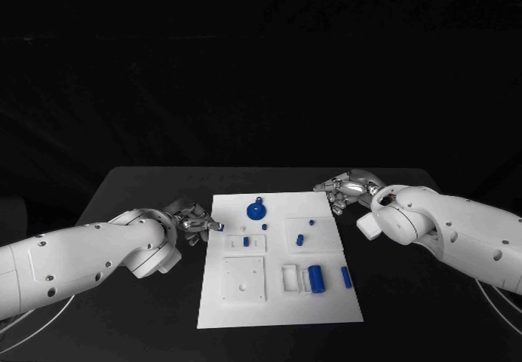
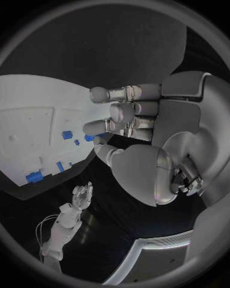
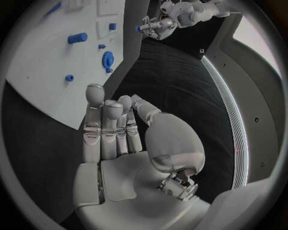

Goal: Assemble the parts on the task board

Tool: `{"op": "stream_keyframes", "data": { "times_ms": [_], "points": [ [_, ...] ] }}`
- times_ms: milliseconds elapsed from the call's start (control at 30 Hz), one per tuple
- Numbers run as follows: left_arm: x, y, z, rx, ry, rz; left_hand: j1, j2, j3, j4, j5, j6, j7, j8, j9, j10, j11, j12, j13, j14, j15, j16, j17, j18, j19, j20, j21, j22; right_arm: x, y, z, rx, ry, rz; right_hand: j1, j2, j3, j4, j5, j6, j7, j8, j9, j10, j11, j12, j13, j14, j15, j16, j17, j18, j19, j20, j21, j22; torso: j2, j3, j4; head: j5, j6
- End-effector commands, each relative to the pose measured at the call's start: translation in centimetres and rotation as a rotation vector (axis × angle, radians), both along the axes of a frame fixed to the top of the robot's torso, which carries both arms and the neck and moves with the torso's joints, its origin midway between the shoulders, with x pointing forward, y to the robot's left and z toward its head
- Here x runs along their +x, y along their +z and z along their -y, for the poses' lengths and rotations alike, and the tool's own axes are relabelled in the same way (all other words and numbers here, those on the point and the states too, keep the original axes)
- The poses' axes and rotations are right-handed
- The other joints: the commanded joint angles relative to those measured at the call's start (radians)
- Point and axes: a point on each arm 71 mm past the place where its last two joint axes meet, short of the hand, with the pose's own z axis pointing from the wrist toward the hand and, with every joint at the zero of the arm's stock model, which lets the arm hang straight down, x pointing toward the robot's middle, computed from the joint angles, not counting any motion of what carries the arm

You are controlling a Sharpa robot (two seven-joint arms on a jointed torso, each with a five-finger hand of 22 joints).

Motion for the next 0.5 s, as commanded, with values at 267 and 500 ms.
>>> {"op": "stream_keyframes", "data": {
  "times_ms": [267,500],
  "points": [
    [0.3,0.3,1.1,0.089,0.066,0.072,-0.002,-0.004,0.014,-0.017,0.015,0.214,-0.087,0.004,0.081,0.038,-0.019,0.026,0.005,0.029,-0.008,0.001,0.030,-0.016,0.014,0.001,0.007,0.019,0.1,0.8,-0.1,-0.066,0.022,0.112,0.006,-0.007,-0.004,-0.007,0.013,0.011,-0.001,0.002,-0.001,0.011,-0.004,-0.008,-0.001,0.011,-0.003,0.006,0.002,0.000,0.035,-0.006,0.014,0.038,0.000,-0.0018,-0.0001,-0.002,-0.009],
    [0.3,-0.2,2.2,0.106,0.050,0.048,-0.004,-0.003,0.013,-0.022,0.017,0.219,-0.090,0.004,0.093,0.038,-0.023,0.044,0.010,0.048,-0.010,0.007,0.050,-0.018,0.019,-0.001,0.020,0.019,0.0,1.0,-0.5,-0.076,0.027,0.130,0.004,-0.009,-0.006,-0.006,0.015,0.010,-0.001,0.002,-0.001,0.012,-0.004,-0.008,-0.001,0.012,-0.003,0.006,0.002,0.000,0.035,-0.006,0.013,0.038,0.000,-0.0013,-0.0005,-0.003,-0.015]
  ]
}}
